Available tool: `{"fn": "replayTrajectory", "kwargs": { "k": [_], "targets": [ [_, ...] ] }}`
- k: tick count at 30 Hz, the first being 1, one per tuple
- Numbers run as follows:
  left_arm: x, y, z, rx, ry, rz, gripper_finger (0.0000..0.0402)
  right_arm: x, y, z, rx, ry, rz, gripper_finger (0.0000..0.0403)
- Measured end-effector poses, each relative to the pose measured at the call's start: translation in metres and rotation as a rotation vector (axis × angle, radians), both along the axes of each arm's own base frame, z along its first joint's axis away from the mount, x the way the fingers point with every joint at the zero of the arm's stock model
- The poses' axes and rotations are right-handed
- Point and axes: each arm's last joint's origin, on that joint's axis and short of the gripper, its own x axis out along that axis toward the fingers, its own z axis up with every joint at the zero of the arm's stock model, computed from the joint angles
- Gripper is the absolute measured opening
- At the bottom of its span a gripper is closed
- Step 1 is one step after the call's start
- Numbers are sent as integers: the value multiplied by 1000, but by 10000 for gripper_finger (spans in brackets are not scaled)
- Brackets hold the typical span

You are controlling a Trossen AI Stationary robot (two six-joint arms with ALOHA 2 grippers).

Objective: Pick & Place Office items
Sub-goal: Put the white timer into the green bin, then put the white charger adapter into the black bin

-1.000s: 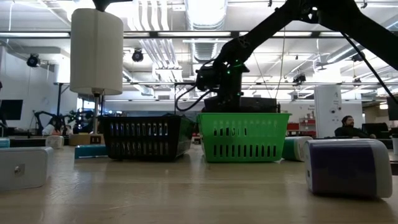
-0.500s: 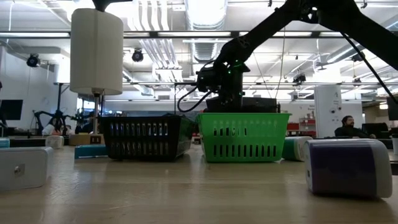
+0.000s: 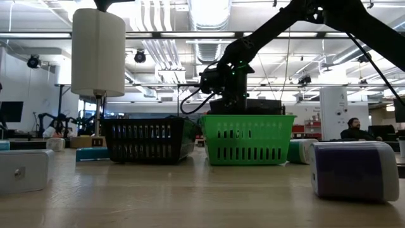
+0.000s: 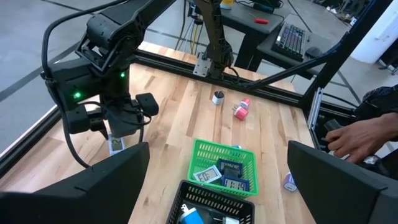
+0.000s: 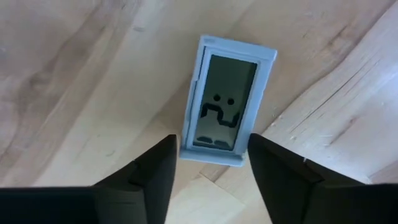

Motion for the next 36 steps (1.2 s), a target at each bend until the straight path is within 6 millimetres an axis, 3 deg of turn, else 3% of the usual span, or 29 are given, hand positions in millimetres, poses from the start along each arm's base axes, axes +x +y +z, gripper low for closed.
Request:
{"fn": "replayTrajectory", "kwargs": {
  "k": [7, 16, 25, 30, 36],
  "targets": [
    [0, 0, 0, -4, 0, 1, 383, -2, 1, -3, 3, 8, -7, 150],
    [0, 0, 0, -4, 0, 2, 383, -3, 0, 4, 10, 32, -36, 161],
    [0, 0, 0, 6, 0, 1, 383, -15, -9, 57, 109, -55, -416, 200],
    [0, 0, 0, 24, 2, -6, 383, -34, -16, 87, 272, -147, -618, 207],
    [0, 0, 0, 123, 7, -49, 383, -59, -10, 116, 466, -233, -785, 208]
  ]
}}
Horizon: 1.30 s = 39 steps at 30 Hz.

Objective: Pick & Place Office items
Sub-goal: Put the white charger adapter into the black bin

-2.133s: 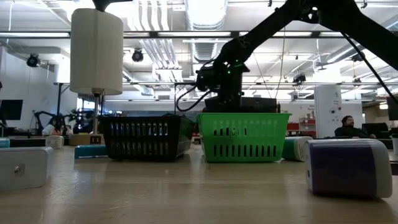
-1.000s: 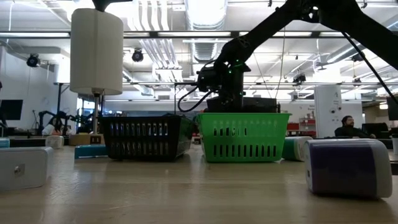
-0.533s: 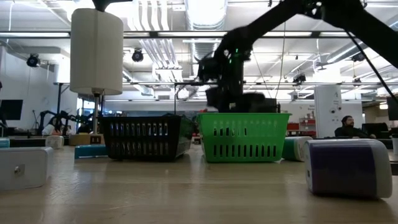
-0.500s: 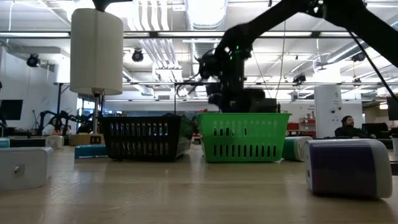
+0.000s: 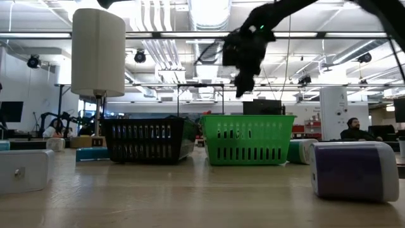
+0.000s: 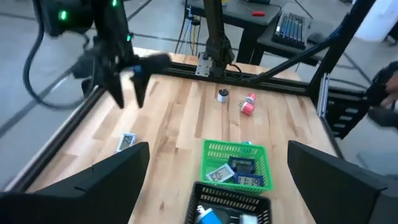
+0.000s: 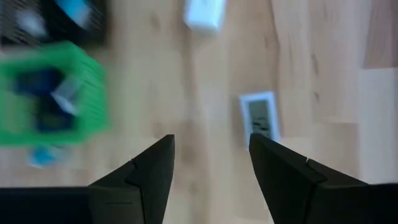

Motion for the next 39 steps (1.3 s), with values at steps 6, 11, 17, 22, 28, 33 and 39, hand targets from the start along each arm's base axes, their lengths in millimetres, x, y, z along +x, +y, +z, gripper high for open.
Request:
{"fn": "replayTrajectory", "kwargs": {
  "k": [6, 11, 17, 22, 28, 33, 39],
  "targets": [
    [1, 0, -3, 92, 15, -40, 383, -27, 19, 16, 8, -157, -148, 207],
    [4, 1, -13, 169, 51, -68, 383, -57, 51, 13, -120, -211, -342, 208],
    [12, 1, -21, 193, 1, -73, 383, -93, 110, -3, -280, -261, -523, 208],
    [21, 0, -35, 158, -61, -136, 383, -107, 156, -17, -268, -554, -530, 208],
    [33, -5, -64, 25, -150, -278, 383, -120, 190, -39, -229, -738, -572, 208],
    [40, -11, -88, -35, -272, -388, 383, -123, 206, -63, -237, -695, -533, 208],
    [43, -10, -106, -175, -385, -308, 383, -112, 217, -69, -269, -761, -428, 208]
  ]
}}
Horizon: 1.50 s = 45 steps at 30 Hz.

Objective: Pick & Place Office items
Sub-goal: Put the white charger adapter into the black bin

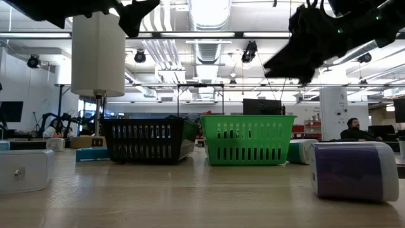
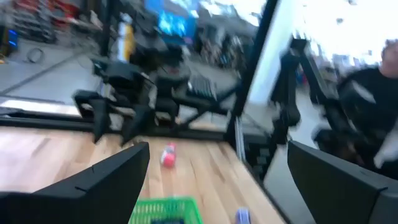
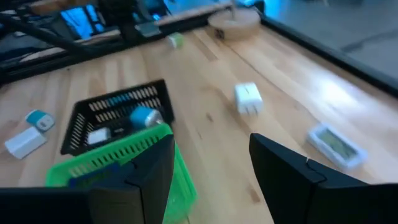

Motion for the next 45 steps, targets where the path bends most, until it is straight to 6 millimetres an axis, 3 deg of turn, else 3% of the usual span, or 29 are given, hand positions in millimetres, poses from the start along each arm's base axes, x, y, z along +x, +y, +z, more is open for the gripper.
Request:
{"fn": "replayTrajectory", "kwargs": {
  "k": [7, 18, 23, 32, 45],
  "targets": [
    [4, 3, -5, -9, -62, 99, 383, 21, 9, 20, -103, -152, 69, 208],
    [6, 5, -4, -11, -62, 141, 383, 36, 17, 55, -65, -259, 84, 207],
    [6, 5, -8, -11, -45, 141, 383, 35, 26, 57, -47, -274, 93, 207],
    [6, 5, -11, -14, -19, 141, 383, 22, 23, 74, -92, -338, 39, 207],
    [5, 5, -11, -13, -17, 141, 383, 20, 21, 77, -237, -311, 14, 207]
  ]
}}
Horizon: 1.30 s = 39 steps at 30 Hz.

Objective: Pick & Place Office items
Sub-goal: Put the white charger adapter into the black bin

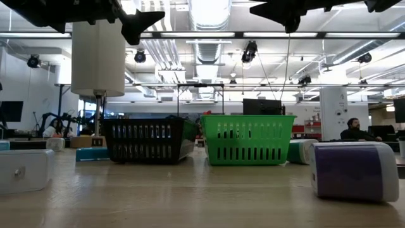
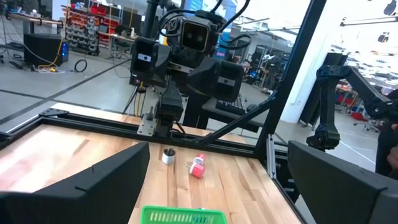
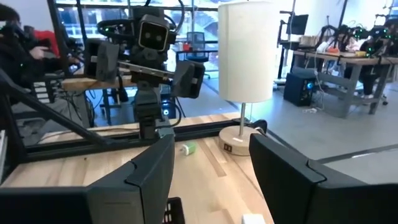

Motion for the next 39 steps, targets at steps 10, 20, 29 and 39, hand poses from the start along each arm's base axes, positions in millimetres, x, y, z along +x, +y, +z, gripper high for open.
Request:
{"fn": "replayTrajectory", "kwargs": {
  "k": [10, 20, 29, 39],
  "targets": [
    [0, 0, 0, 0, 0, 0, 383, 0, 0, -1, -37, 19, 3, 207],
    [0, 0, 2, 16, -24, 8, 383, 0, -3, 0, -45, 16, -6, 207],
    [-1, 0, 3, 7, -32, 15, 383, 0, -2, -2, -74, 42, -5, 207],
    [1, 2, 5, -22, -56, 55, 383, 0, -3, -2, -71, 41, -6, 207]
  ]
}}
